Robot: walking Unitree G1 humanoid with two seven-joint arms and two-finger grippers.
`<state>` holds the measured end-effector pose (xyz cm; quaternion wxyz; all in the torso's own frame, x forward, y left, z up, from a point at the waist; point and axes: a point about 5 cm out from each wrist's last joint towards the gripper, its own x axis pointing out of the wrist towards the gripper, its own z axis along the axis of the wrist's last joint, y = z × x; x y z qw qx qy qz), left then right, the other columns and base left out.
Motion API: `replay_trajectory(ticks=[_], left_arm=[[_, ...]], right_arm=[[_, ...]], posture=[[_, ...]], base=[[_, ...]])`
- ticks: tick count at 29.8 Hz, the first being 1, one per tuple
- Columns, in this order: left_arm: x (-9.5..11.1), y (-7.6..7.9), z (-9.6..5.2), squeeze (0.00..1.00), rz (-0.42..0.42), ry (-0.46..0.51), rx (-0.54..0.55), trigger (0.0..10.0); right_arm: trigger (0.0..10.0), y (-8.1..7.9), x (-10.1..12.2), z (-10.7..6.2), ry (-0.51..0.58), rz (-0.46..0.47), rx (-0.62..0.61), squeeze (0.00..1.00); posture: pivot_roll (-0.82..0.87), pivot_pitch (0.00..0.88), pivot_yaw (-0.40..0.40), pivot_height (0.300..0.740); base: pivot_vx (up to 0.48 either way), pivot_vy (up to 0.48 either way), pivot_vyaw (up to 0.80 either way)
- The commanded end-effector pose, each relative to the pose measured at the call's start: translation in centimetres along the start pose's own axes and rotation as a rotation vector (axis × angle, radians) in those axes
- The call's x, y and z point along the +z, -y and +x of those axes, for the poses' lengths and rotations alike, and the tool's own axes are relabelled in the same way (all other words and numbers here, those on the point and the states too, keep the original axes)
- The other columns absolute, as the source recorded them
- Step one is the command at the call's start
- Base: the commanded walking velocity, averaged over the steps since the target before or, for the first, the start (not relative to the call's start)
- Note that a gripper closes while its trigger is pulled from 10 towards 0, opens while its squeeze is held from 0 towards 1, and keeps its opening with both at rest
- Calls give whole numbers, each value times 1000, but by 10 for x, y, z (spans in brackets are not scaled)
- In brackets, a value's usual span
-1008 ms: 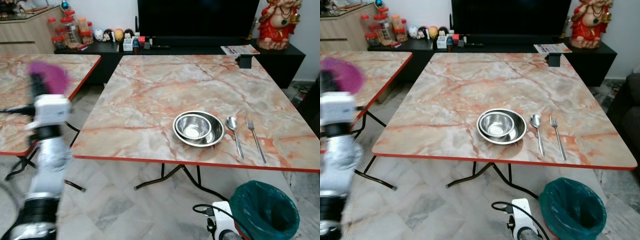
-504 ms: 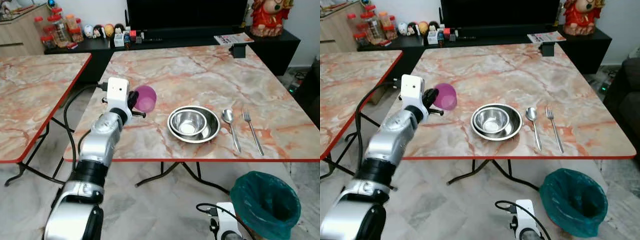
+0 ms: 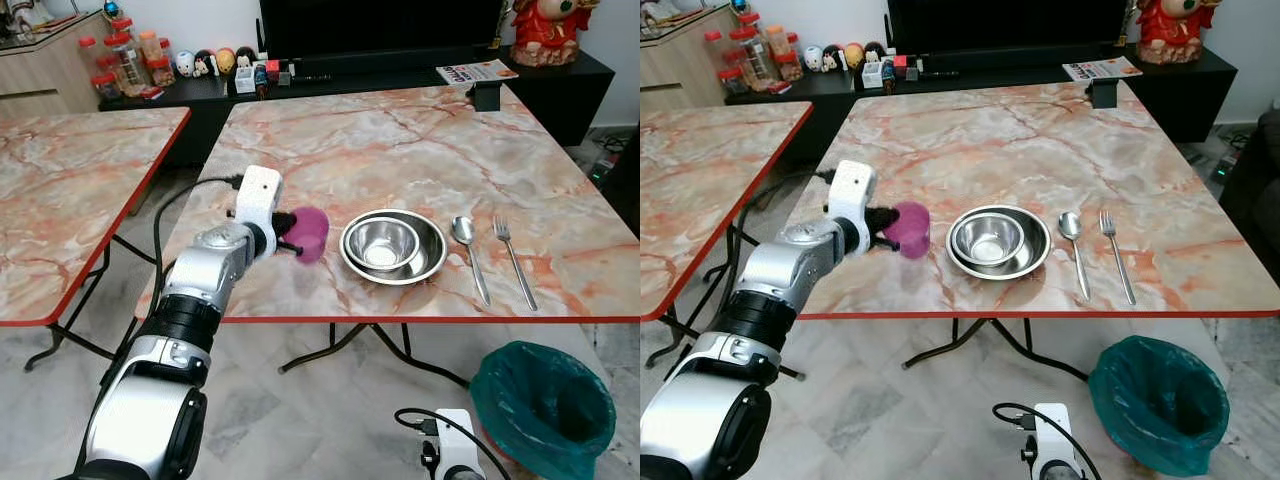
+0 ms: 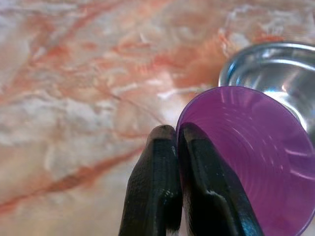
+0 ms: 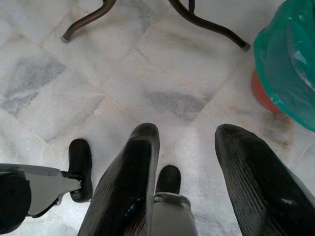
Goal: Setting the table
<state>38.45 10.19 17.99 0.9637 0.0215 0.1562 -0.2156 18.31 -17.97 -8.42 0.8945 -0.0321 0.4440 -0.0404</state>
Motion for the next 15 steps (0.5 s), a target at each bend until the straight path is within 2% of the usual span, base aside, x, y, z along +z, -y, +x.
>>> replay_trajectory(ticks=[1, 8, 15], left_arm=[[-4, 0, 2, 0, 18, -36, 21, 10000], [-13, 6, 10, 0, -81, -63, 33, 10000], [-10, 5, 12, 0, -112, -60, 56, 10000]], right_arm=[[10000, -3, 1, 0, 4, 15, 1, 0], [10000, -3, -3, -1, -3, 13, 3, 0], [10000, -2, -4, -1, -7, 13, 1, 0]], posture=[[37, 2, 126, 740], [31, 0, 127, 740], [28, 0, 129, 740]], base=[[0, 0, 0], [0, 0, 0], [0, 0, 0]])
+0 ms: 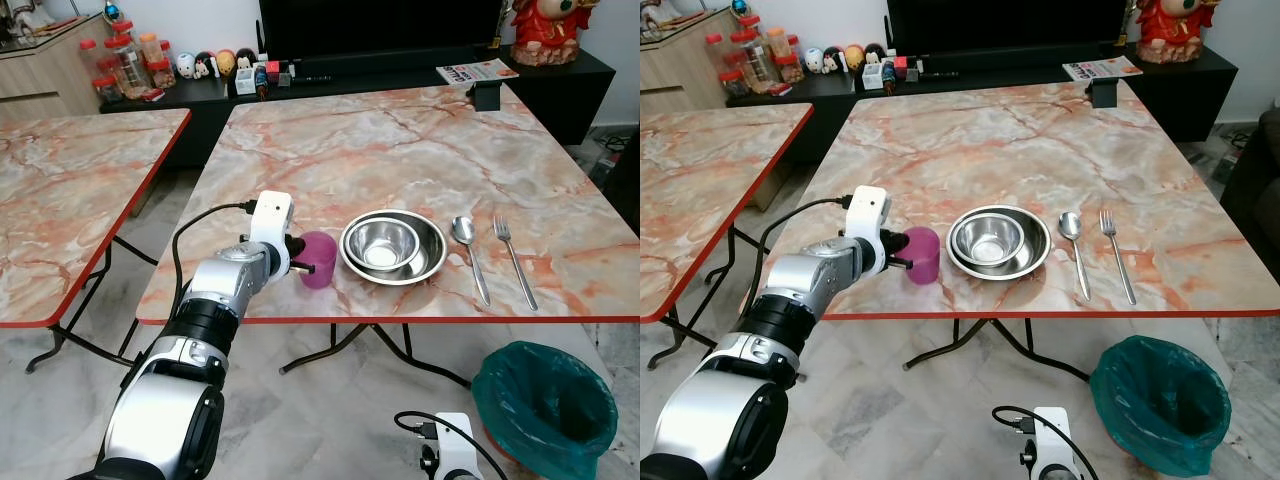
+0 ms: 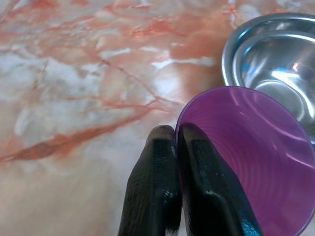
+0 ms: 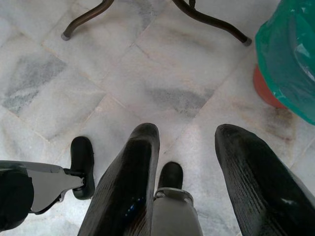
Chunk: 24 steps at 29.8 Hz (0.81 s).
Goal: Setting the table
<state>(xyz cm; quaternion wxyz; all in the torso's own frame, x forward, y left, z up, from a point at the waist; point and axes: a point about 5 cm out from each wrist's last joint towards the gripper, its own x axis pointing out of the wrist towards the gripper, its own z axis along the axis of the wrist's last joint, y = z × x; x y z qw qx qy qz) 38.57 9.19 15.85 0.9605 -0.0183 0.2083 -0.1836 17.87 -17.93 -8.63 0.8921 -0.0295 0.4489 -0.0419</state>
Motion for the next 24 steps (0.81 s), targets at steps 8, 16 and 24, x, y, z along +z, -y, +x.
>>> replay_trajectory(ticks=[8, 16, 24], left_arm=[[18, -5, 3, 0, -40, 39, 78, 10000], [18, -13, 4, 0, -47, 19, 134, 10000], [13, -27, 2, 0, -77, 1, 187, 10000]], right_arm=[[10000, -1, 0, 0, 2, 5, 2, 0], [10000, -2, 0, 0, 2, 15, -1, 0], [10000, -2, -3, -1, -6, 8, 1, 0]], posture=[[25, 0, 132, 740], [26, 0, 145, 740], [42, 0, 142, 740]], base=[[0, 0, 0], [0, 0, 0], [0, 0, 0]])
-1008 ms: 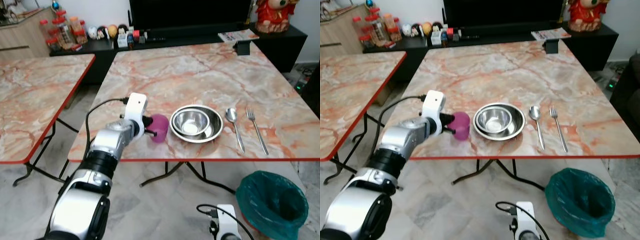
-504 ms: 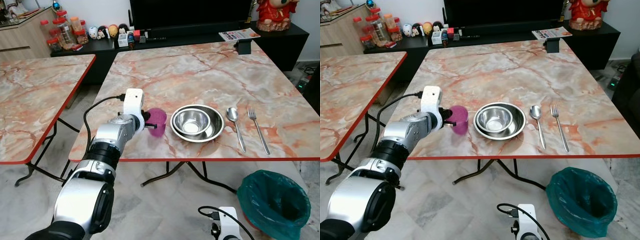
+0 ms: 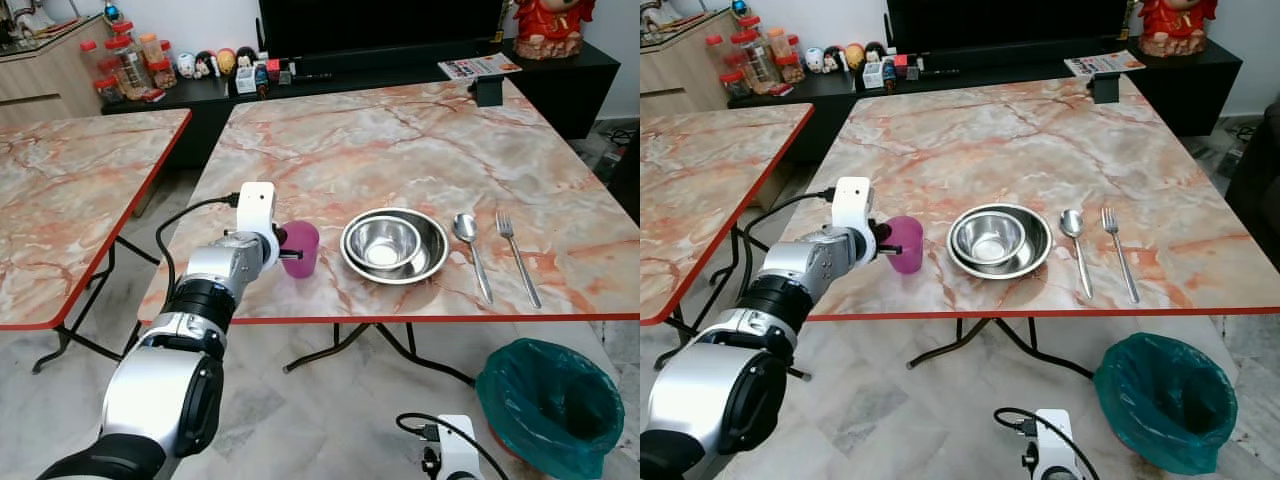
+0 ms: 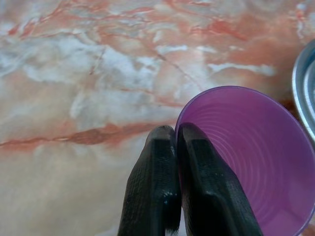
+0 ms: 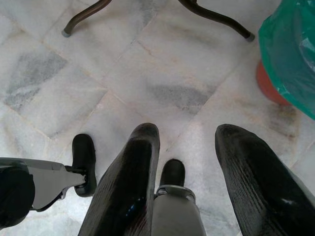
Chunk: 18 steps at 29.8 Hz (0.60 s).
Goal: Setting the table
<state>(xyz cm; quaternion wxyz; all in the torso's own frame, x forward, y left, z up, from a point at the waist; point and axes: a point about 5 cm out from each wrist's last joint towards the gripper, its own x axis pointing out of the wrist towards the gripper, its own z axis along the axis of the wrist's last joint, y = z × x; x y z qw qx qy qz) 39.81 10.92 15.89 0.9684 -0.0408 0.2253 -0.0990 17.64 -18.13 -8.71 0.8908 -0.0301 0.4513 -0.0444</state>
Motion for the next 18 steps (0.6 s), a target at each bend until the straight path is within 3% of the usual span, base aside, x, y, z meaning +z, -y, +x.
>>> replay_trajectory(ticks=[1, 10, 11, 12, 14, 15, 18], left_arm=[[8, -7, -1, 0, 1, 19, 31, 10000], [7, -3, 0, 0, -38, 10, 7, 10000], [7, -2, 0, 35, -44, 9, 3, 10000], [7, -1, 0, 388, -53, 10, -3, 10000], [7, -1, 0, 412, -69, 12, -5, 10000], [8, -2, 1, 1000, -72, 13, -2, 10000], [9, -2, 0, 1000, -75, 15, -1, 10000]], right_arm=[[10000, -4, 0, 0, 0, 7, 7, 0], [10000, -5, 2, 0, 3, 7, 8, 0], [10000, -4, 2, 0, 4, 8, 7, 0], [10000, -4, 2, 0, 4, 8, 7, 0], [10000, -4, 2, 0, 4, 8, 6, 0], [10000, -4, 2, 0, 3, 7, 6, 0], [10000, -4, 2, 0, 2, 7, 5, 0]], posture=[[42, 0, 142, 740], [42, 0, 142, 740], [42, 0, 141, 740], [41, 0, 141, 740], [41, 0, 142, 740], [41, 0, 140, 740], [42, 0, 138, 740]], base=[[0, 0, 0], [0, 0, 0], [0, 0, 0], [0, 0, 0], [0, 0, 0], [0, 0, 0], [0, 0, 0]])
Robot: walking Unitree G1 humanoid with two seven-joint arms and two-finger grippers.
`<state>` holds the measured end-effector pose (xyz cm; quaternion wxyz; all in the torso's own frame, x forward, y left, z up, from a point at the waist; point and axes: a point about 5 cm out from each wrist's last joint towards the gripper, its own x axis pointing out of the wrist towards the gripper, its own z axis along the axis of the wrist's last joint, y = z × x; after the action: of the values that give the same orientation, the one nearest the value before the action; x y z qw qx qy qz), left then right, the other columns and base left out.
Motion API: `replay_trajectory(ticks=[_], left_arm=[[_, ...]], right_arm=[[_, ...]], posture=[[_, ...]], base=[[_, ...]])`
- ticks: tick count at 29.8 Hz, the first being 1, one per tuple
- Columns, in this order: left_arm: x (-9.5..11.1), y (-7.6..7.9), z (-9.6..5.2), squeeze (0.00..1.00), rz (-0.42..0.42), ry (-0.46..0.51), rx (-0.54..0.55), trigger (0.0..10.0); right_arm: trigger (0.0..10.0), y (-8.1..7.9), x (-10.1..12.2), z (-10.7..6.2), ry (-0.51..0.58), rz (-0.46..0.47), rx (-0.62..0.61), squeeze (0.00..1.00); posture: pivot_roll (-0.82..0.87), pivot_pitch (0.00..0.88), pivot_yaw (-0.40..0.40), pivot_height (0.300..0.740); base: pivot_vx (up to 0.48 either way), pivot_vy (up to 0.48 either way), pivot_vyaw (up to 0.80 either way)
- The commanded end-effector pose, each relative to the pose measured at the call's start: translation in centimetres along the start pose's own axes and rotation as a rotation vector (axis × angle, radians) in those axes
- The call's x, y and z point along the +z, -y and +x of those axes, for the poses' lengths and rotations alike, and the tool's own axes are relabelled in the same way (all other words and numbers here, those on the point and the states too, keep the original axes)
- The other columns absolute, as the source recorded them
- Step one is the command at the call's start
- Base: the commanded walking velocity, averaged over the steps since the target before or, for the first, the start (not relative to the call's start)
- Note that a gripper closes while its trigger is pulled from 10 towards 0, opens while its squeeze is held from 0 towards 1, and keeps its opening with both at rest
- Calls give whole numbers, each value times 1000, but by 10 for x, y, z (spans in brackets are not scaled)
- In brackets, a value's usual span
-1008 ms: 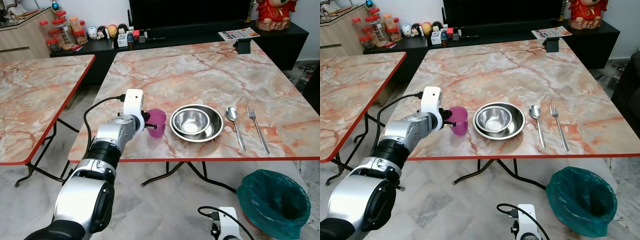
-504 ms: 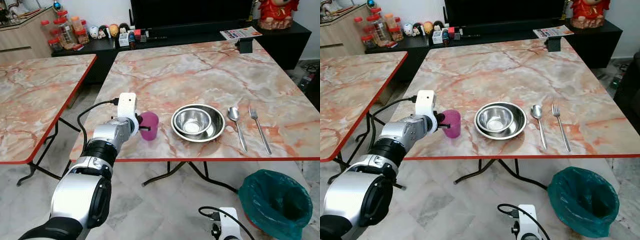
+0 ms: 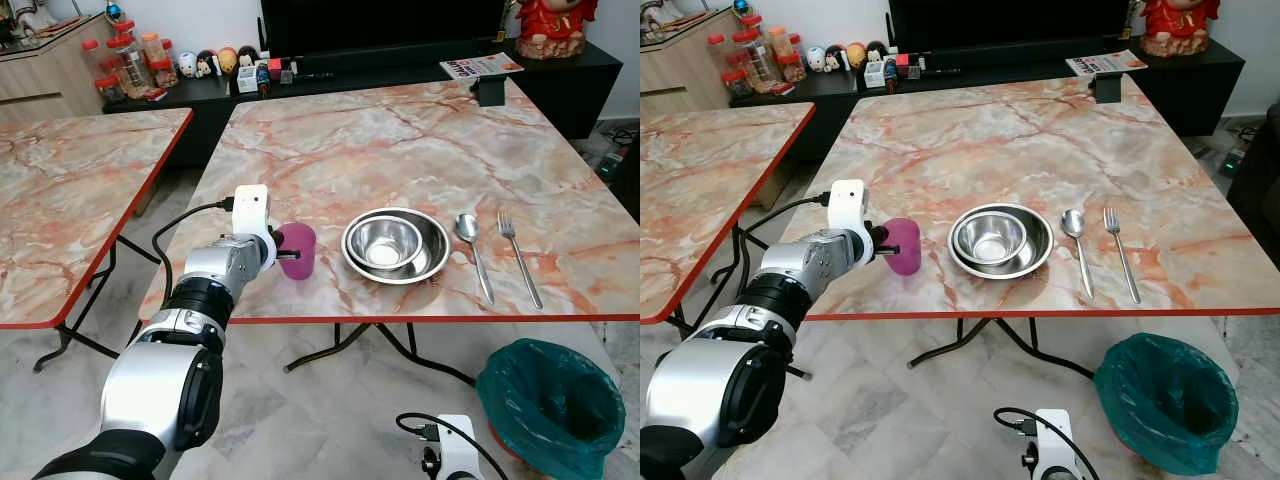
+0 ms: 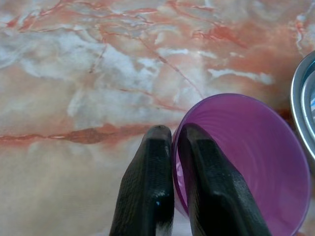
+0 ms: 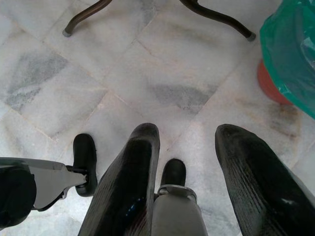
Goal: Setting the table
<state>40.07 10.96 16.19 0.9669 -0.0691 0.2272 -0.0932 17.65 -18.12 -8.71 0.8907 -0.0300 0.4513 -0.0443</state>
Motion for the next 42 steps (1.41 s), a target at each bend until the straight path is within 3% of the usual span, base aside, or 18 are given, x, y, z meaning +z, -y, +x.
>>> replay_trajectory(ticks=[1, 18, 19, 23, 24, 26, 28, 29, 31, 32, 33, 35, 36, 37, 38, 42], left_arm=[[6, -1, -1, 1000, -17, 14, 0, 10000], [14, -7, -2, 1000, -36, 48, 29, 10000], [21, -10, -5, 0, -14, 76, 39, 10000], [56, -20, -20, 0, 130, 227, 80, 10000], [75, -18, -32, 0, 141, 341, 32, 10000], [89, -16, -44, 0, 145, 443, -17, 10000], [108, -18, -72, 0, 186, 671, -95, 10000], [108, -18, -72, 0, 186, 671, -95, 10000], [110, -33, -91, 0, 149, 762, -72, 10000], [106, -54, -102, 0, 124, 804, 16, 10000], [96, -91, -121, 0, 94, 854, 202, 10000], [89, -113, -133, 0, 85, 878, 324, 10000], [77, -141, -150, 0, 198, 892, 498, 10000], [77, -141, -150, 0, 198, 892, 498, 10000], [68, -154, -159, 0, 270, 879, 567, 10000], [65, -155, -162, 0, 280, 877, 564, 10000]], right_arm=[[10000, -3, 2, 0, 2, 7, 5, 0], [10000, -4, 4, 1, 3, 3, 9, 0], [10000, -4, 4, 1, 3, 4, 9, 0], [10000, -4, 5, 1, 4, 5, 9, 0], [10000, -4, 5, 1, 4, 7, 8, 0], [10000, -4, 5, 1, 4, 7, 8, 0], [10000, -4, 4, 1, 4, 9, 7, 0], [10000, -4, 4, 1, 4, 9, 7, 0], [10000, -4, 3, 1, 3, 11, 6, 0], [10000, -5, 2, 0, 0, 9, 9, 0], [10000, -6, 0, 0, -4, 5, 14, 0], [10000, -7, 0, 0, -5, 3, 16, 0], [10000, -8, 0, 0, -6, -3, 21, 0], [10000, -8, 0, 0, -6, -3, 21, 0], [10000, -9, 0, 0, -5, -5, 22, 0], [10000, -9, 0, 0, -5, -5, 22, 0]], posture=[[44, 0, 138, 740], [50, 0, 135, 740], [53, 0, 133, 740], [50, 0, 131, 740], [58, 0, 128, 740], [61, 0, 127, 740], [65, 5, 127, 740], [65, 5, 127, 740], [75, 10, 122, 740], [85, 16, 117, 740], [95, 19, 113, 740], [97, 20, 112, 740], [108, 24, 109, 740], [108, 24, 109, 740], [114, 26, 108, 740], [114, 26, 108, 740]], base=[[0, 0, 0], [0, 0, 0], [0, 0, 0], [0, 0, 0], [0, 0, 0], [0, 0, 0], [0, 0, 0], [0, 0, 0], [0, 0, 0], [0, 0, 0], [0, 0, 0], [0, 0, 0], [0, 0, 0], [0, 0, 0], [0, 0, 0], [0, 0, 0]])
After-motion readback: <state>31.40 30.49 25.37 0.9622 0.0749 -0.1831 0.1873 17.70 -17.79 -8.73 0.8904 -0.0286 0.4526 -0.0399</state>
